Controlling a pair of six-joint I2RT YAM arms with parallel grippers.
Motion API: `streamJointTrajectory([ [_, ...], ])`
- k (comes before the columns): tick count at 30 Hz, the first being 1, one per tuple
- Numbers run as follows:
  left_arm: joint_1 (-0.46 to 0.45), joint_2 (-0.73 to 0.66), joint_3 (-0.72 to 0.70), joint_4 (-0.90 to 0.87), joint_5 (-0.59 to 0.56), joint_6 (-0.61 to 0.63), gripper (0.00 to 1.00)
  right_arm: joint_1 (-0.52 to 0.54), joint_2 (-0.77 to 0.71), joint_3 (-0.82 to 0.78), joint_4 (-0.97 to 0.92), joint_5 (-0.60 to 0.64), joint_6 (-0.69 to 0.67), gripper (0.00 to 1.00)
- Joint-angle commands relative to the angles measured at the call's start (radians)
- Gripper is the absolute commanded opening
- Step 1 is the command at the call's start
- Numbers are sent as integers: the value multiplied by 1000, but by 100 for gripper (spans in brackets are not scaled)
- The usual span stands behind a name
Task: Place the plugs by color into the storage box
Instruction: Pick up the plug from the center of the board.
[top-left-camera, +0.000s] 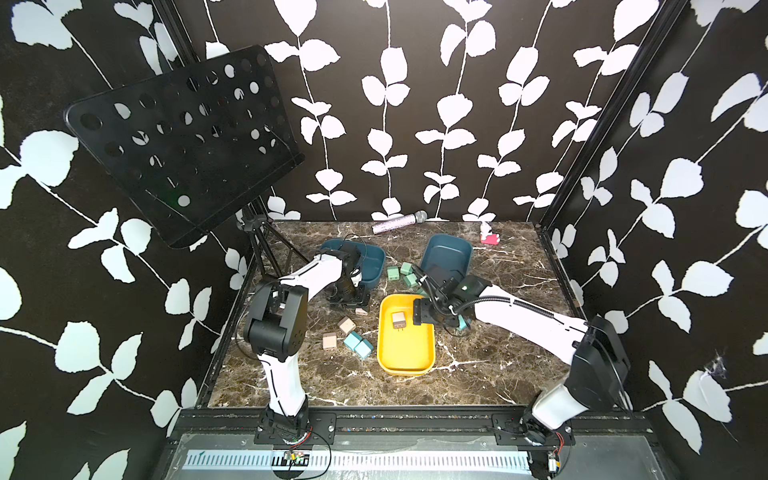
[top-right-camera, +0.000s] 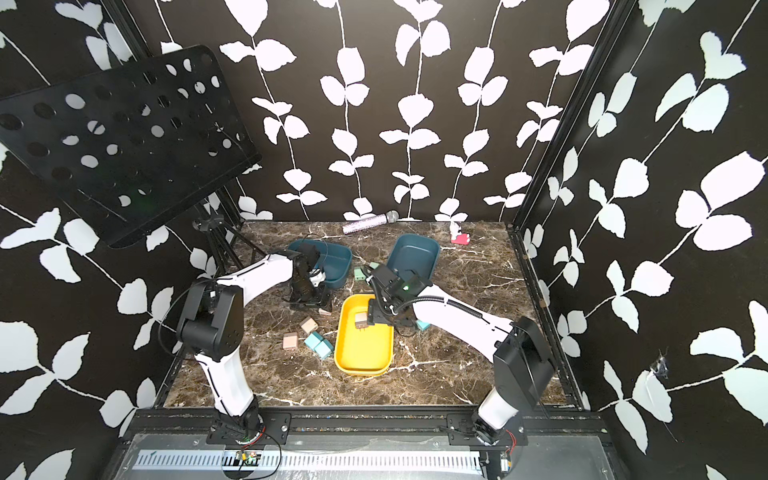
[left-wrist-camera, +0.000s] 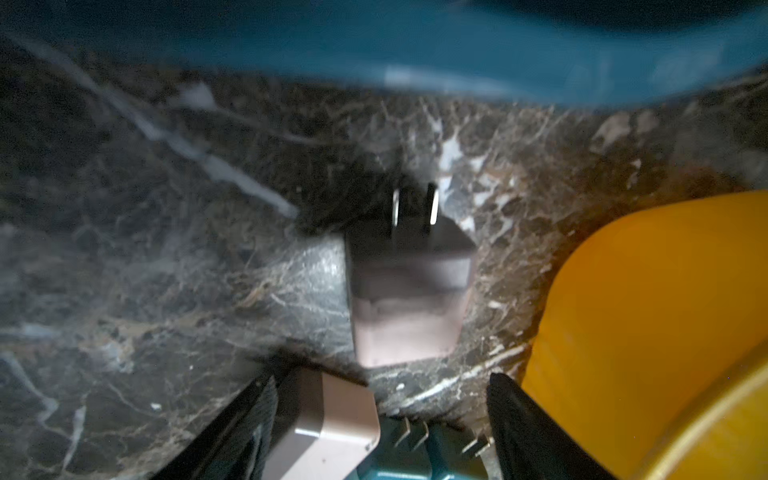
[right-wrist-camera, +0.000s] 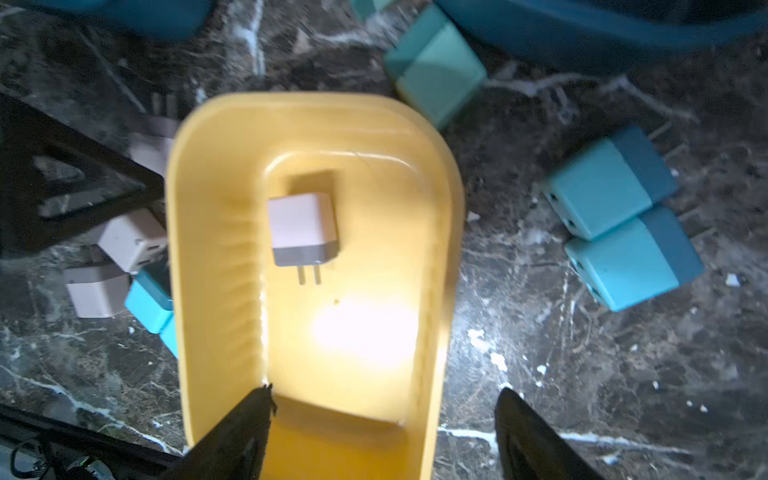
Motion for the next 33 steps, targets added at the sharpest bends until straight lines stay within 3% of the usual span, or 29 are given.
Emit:
streamJointTrajectory([
  [1,-25,18,44,4,-36,32,77,-3,-40,-30,0,33,50,83],
  [10,-48,79,53,10,-90,39,58,-3,-42,-71,15,31,68,83],
  [12,-49,77,41,12,-100,37,48,-3,-38,-75,25,28,71,83],
  [15,-50,59,20,28,-101,34,40,-3,-22,-71,38,19,72,83],
  [25,-49,-100,52,-18,-101,41,34,-3,13,-28,57,2,59,83],
  [33,-53,-212,85,-75,-14,9,34,-6,13,-35,65,16,55,83],
])
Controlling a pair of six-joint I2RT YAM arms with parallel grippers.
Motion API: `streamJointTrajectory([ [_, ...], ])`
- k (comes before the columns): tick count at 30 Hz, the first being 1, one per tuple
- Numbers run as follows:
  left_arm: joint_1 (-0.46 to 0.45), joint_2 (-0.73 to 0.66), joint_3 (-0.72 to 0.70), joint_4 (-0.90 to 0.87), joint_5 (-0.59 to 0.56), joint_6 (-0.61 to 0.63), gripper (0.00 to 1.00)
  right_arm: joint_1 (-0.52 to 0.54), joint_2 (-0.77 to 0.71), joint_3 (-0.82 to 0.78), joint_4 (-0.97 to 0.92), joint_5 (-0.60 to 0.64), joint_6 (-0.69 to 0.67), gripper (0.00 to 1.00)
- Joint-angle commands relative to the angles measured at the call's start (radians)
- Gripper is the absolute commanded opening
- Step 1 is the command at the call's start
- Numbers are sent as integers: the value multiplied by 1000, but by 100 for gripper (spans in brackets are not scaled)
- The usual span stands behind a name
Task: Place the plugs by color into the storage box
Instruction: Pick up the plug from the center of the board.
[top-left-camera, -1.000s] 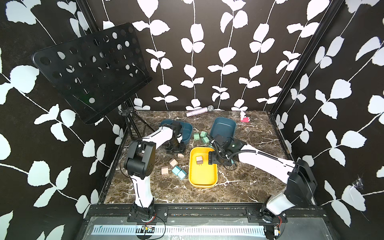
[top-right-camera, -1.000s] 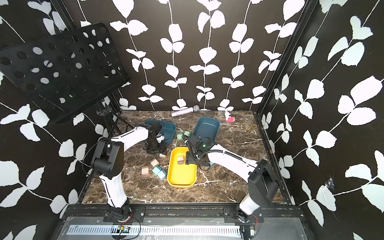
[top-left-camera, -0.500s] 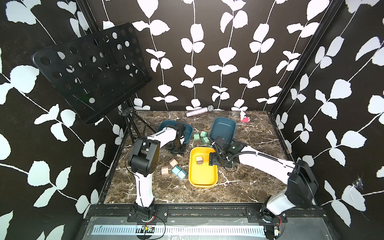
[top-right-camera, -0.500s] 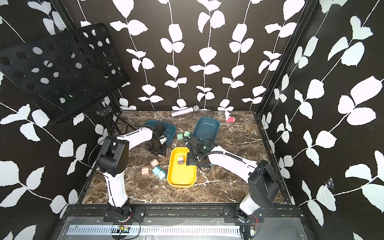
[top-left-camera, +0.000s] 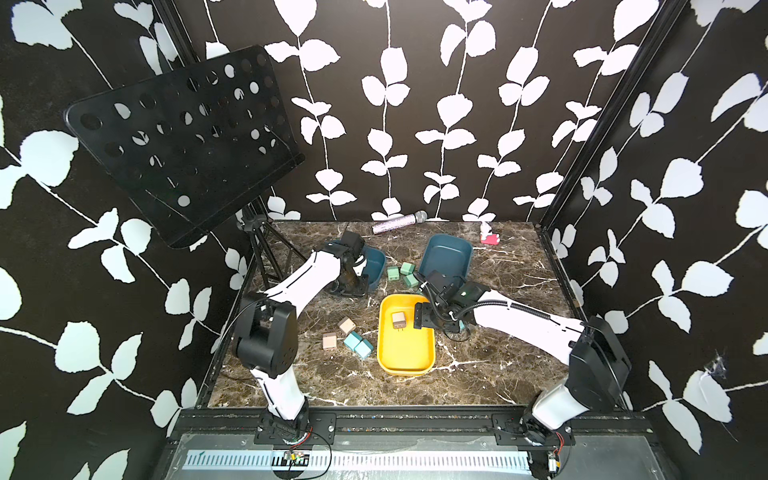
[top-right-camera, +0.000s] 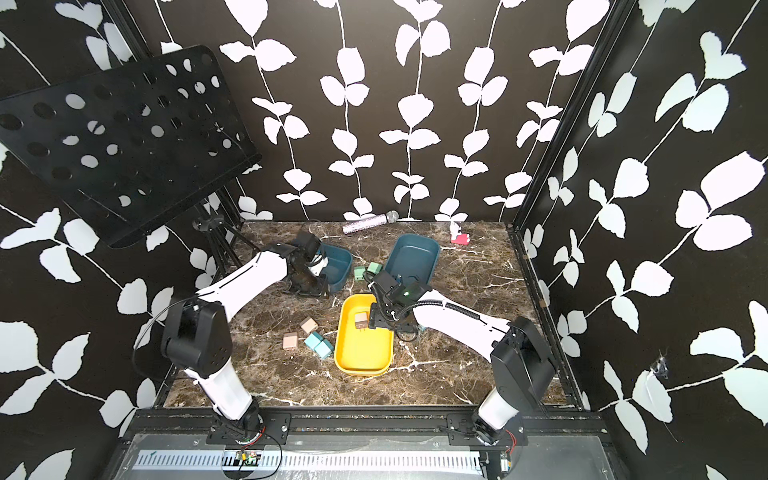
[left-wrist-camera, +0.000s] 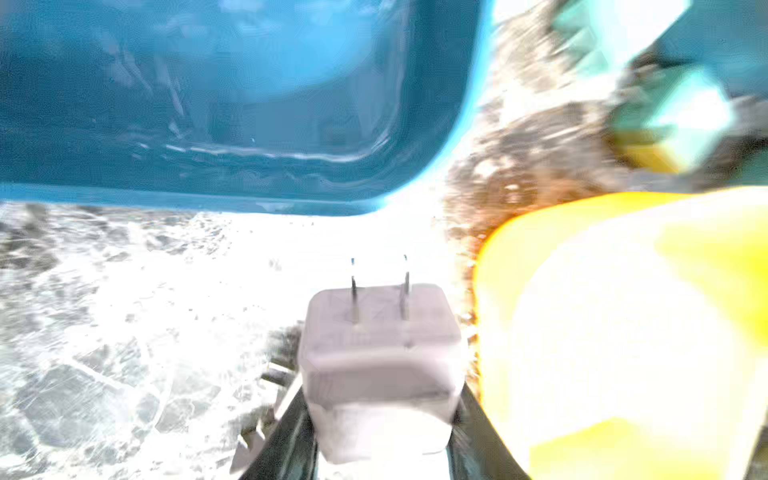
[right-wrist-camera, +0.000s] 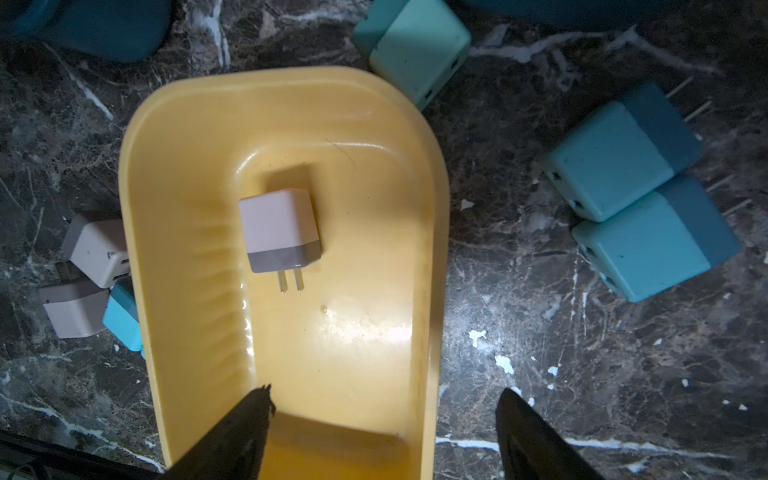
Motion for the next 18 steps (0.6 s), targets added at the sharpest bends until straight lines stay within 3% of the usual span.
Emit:
streamJointTrajectory([
  [1,-12,-50,40,-57,54,-26,34,-8,-1,7,0,21,7,83],
  [5,-61,-55,89,-57,102,-96,34,-40,-48,-51,23,18,30,84],
  [18,-397,157,247,-3,95,-280,35,-170,-304,-257,-25,50,57,84],
])
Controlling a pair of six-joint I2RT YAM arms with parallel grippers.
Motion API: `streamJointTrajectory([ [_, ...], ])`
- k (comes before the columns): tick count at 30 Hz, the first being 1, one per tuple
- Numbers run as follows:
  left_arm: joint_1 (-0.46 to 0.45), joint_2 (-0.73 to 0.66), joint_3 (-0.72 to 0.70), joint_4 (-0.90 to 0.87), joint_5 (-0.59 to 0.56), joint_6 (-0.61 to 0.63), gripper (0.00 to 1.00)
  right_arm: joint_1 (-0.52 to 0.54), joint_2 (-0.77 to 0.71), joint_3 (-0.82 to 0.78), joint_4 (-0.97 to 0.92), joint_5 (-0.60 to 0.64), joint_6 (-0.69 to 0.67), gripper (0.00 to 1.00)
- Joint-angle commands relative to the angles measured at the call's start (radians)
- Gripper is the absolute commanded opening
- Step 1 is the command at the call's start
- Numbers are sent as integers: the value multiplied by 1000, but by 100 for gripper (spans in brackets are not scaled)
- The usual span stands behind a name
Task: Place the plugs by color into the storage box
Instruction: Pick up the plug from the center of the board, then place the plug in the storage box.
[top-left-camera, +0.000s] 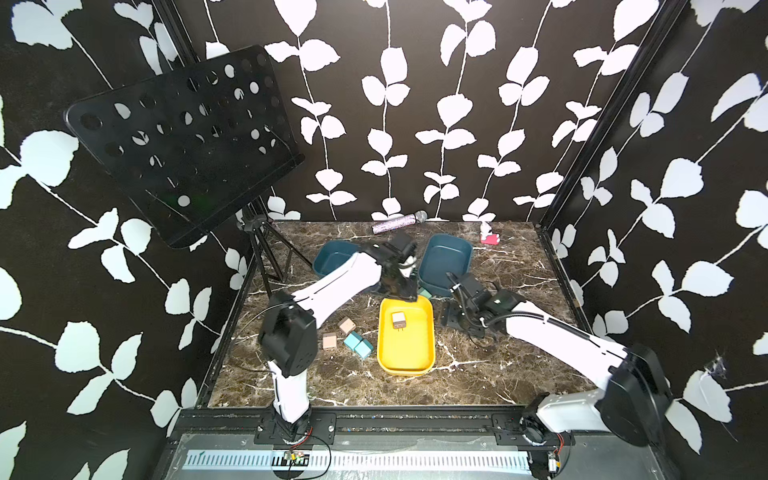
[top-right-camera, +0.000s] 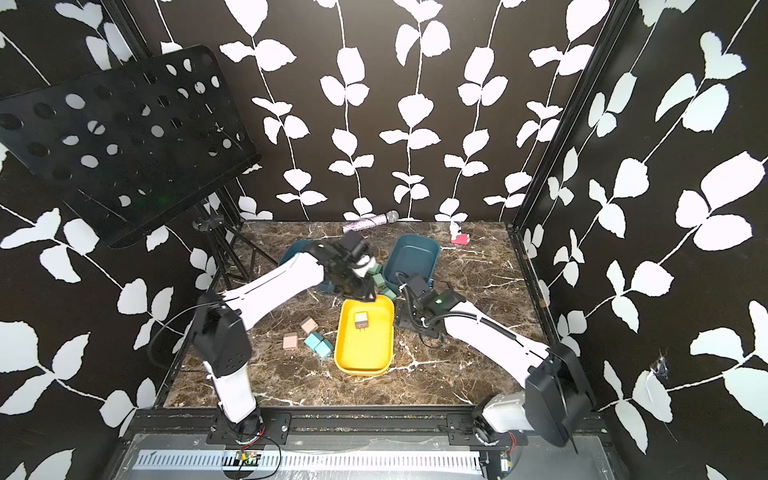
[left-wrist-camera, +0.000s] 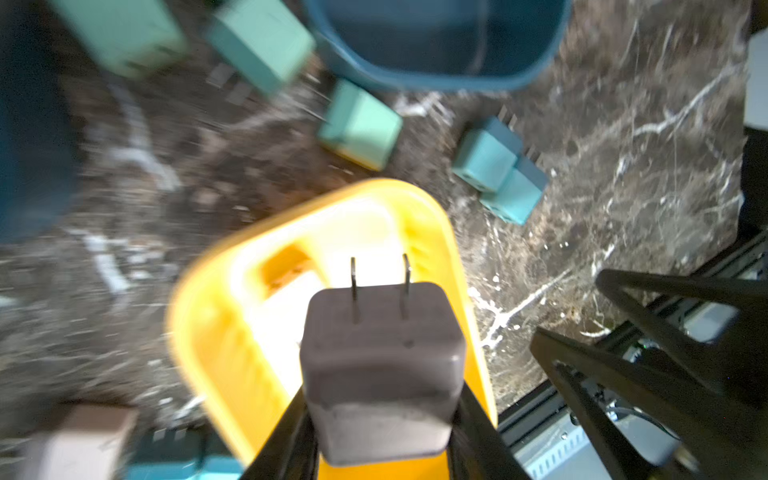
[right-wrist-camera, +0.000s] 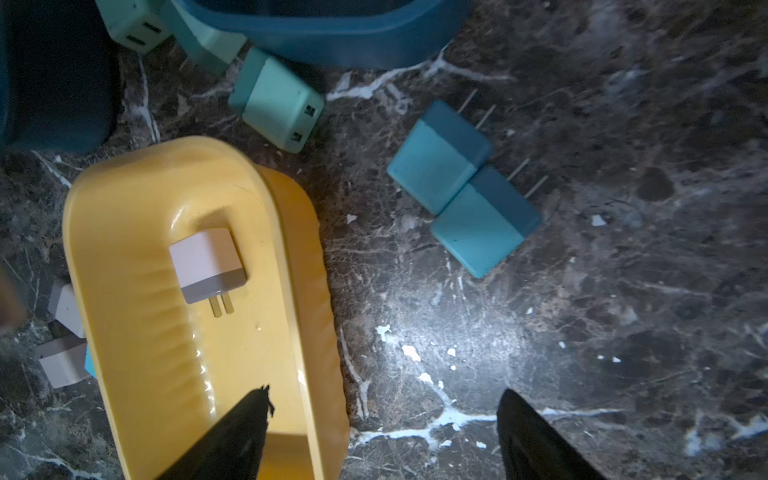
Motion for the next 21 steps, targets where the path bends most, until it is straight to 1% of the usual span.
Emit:
streamJointTrajectory([
  [1,-49,27,1,18,4,-70,35,-26,-65,-48,-48,30,31,84],
  [5,-78,81,-30,50,11,-88,35,-45,-136,-121,-46,31,59,84],
  [9,-83,128,-76,124,7,-80,35,-48,-178,-170,-41,25,86,84],
  [15,-84,188,-102,197,-8,-80,36,-47,-212,-186,-60,34,91,84],
  [19,-84,223,-97,199,-35,-78,37,-48,-208,-190,-66,33,89,84],
  [21,-84,232,-100,193,-48,-83,40,-48,-206,-190,-66,33,89,84],
])
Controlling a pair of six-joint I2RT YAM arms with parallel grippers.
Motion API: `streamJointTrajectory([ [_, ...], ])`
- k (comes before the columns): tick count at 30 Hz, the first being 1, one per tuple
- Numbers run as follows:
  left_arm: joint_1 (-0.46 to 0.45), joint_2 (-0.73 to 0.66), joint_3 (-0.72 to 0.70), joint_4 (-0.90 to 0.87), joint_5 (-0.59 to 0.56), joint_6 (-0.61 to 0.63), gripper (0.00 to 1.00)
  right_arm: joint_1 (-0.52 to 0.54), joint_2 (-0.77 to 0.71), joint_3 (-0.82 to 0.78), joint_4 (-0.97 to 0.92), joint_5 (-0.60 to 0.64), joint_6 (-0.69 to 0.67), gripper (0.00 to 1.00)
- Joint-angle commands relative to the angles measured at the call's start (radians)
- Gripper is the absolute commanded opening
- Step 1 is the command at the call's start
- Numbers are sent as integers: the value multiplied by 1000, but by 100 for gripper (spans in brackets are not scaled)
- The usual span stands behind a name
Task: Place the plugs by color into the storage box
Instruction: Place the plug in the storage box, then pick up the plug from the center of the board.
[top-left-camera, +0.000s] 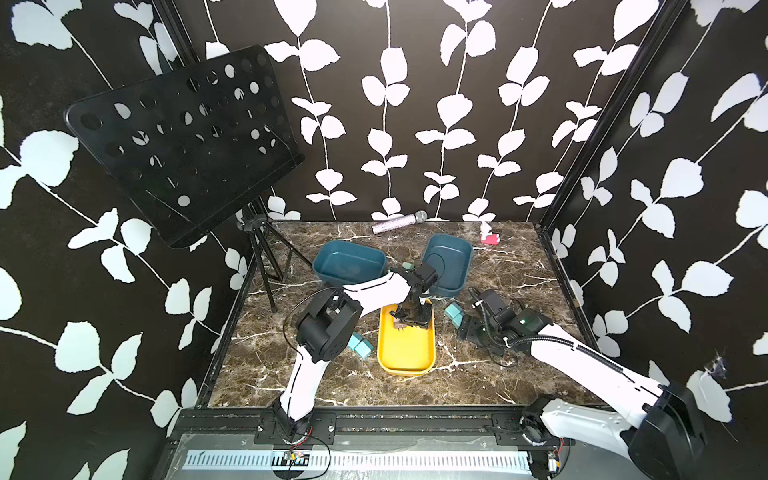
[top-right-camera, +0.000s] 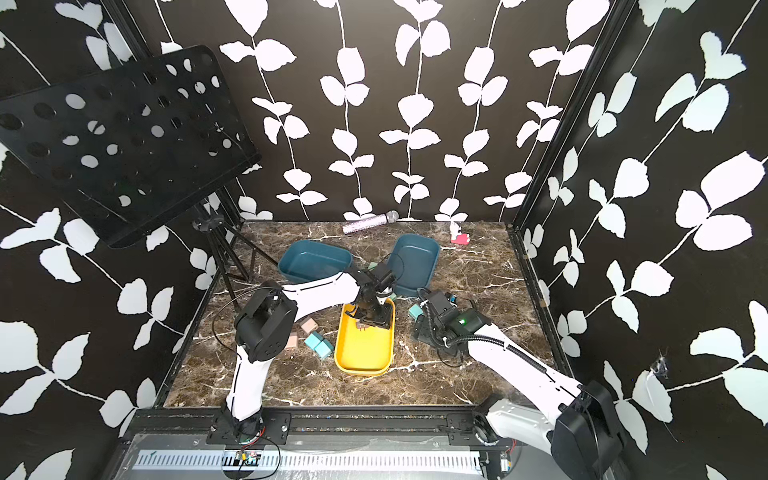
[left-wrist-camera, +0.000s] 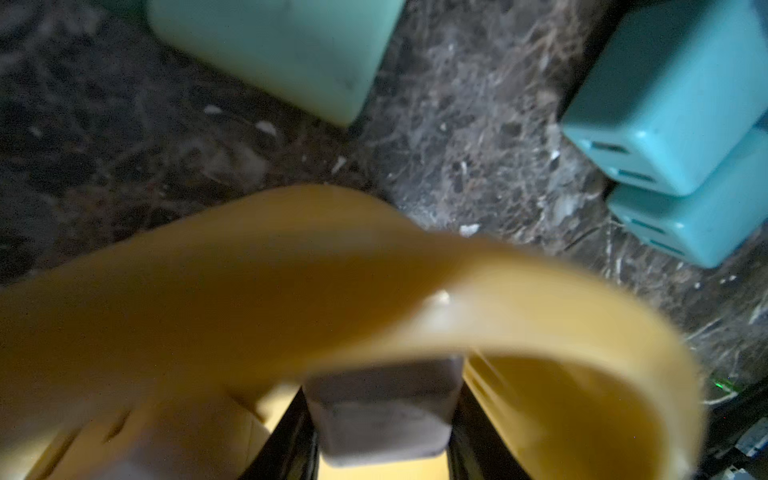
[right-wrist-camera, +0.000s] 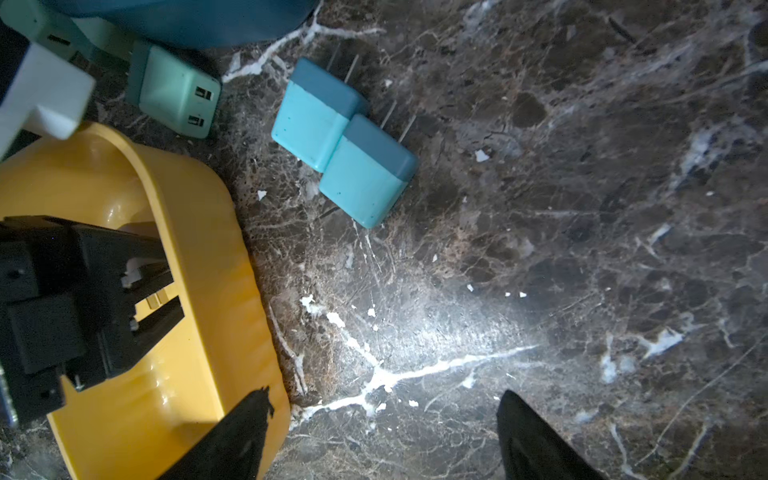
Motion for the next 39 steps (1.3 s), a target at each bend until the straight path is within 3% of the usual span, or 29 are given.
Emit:
streamJointTrajectory([
  [1,0,9,-12,9,-39,-7,41,-4,-4,-10,-20,25,19,84],
  [10,0,-78,59,-98,-42,18,69,-6,34,33,-12,27,-1,84],
  [15,11,-174,203,-255,-123,44,75,-5,88,72,25,12,-14,84],
  [19,72,-268,235,-300,-135,13,78,-3,174,132,49,-23,-47,84],
  [22,139,-364,174,-314,-136,-19,78,4,251,200,58,-36,-78,84],
  [29,325,-602,-116,-330,-155,-25,78,39,406,352,83,-58,-119,84],
  [33,410,-727,-292,-341,-156,-34,96,78,484,435,77,-63,-135,84],
  [39,520,-819,-492,-357,-118,-38,99,138,546,479,82,-69,-136,84],
])
